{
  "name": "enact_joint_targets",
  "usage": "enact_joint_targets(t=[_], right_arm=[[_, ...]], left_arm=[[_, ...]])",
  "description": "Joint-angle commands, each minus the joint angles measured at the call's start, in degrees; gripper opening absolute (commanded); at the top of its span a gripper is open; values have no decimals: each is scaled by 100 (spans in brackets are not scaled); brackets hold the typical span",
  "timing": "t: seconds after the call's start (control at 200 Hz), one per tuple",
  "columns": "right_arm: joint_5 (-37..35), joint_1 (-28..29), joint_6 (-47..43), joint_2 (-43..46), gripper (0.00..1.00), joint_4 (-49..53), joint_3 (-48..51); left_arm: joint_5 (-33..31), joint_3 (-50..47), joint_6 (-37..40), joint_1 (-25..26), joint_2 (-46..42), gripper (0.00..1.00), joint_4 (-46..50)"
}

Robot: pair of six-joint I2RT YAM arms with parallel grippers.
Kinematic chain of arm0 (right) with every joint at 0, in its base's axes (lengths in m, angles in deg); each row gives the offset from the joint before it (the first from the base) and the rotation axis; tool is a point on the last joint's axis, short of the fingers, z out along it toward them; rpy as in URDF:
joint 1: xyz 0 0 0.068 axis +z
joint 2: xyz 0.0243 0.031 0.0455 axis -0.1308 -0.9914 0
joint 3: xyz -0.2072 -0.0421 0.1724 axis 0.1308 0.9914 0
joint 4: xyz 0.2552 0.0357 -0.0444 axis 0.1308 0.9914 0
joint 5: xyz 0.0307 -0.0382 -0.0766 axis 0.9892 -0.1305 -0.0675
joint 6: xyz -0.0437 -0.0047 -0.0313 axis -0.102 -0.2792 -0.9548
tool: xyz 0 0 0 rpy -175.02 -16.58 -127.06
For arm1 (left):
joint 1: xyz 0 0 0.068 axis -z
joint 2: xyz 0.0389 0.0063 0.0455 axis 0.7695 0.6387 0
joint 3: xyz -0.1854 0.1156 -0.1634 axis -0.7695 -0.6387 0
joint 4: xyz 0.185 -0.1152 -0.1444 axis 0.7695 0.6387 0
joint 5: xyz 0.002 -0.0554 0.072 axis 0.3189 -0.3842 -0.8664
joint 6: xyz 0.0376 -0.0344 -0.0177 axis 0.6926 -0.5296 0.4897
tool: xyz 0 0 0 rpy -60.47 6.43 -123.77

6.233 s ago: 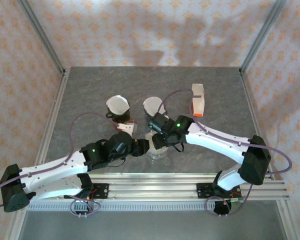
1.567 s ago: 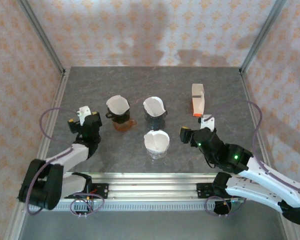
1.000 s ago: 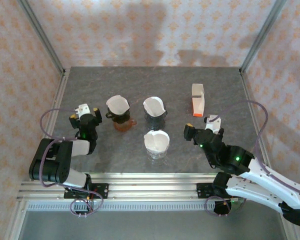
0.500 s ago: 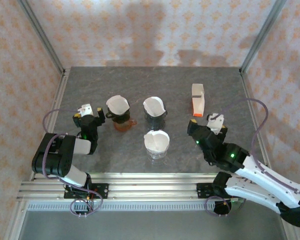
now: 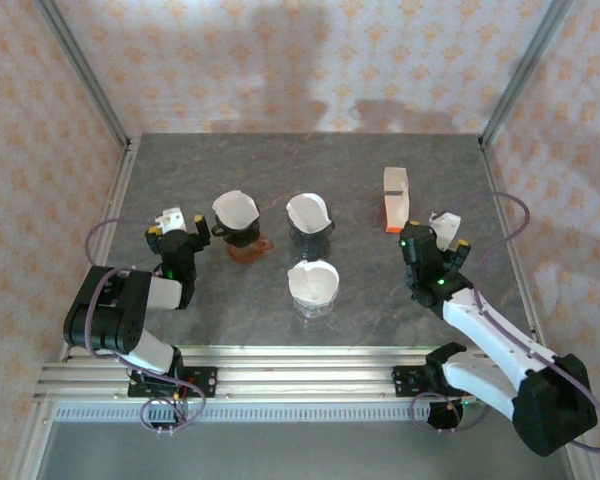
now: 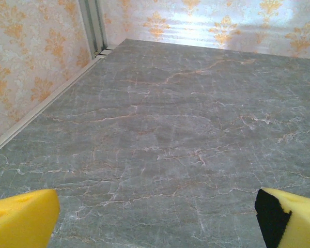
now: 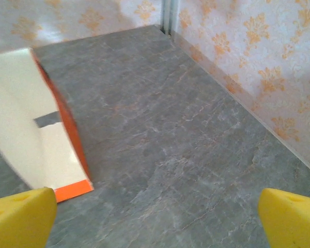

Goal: Place the coffee filter in the dripper

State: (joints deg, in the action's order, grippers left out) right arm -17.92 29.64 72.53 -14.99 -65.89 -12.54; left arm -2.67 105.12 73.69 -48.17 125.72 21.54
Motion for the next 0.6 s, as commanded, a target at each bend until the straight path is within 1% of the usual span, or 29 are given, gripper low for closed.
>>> enact_joint_targets(t=[0.0,0.035,0.07,0.14,0.19,0.255,0.345,0.425,0.465,0.505,0.555,0.596], right_arm=[[751,-550,-584,-92,100,-1501,376],[1118,-755,-631,-67,100,-1603,415],[1282,-885,-715,-56,100,-1897,537],[1356,-1030,-1022,-158,100,-2387,707],[1301,-1159,-1099,-317,100,-2388,699],[1341,-1381,-1033,-529,100,-2386,696],[1589,-1585,-894,-804,100,-2916,869],[1696,-1606,-901,-1167,100,-3355,892],[1671,-1607,-936,-1533,99,-3504,828],[1613,-1601,-934,-1723,100,-3471,683],[1672,-1615,-1086,-1973,100,-3838,637],[1716,-1622,-1167,-2134,100,-3925,554]], left_arm=[[-27,-57,42,5,-6,100,-203],[-30,-57,41,7,-3,100,-207],[-28,-57,46,4,-3,100,-207],[-33,-55,42,5,-3,100,-203],[-32,-55,42,2,-3,100,-198],[-27,-55,42,7,-3,100,-199],[-31,-55,44,7,1,100,-198],[-35,-55,42,6,-4,100,-198],[-28,-55,42,7,-10,100,-198],[-30,-55,42,6,-3,100,-198],[-25,-55,44,3,-3,100,-198],[-26,-55,40,6,-3,100,-202]])
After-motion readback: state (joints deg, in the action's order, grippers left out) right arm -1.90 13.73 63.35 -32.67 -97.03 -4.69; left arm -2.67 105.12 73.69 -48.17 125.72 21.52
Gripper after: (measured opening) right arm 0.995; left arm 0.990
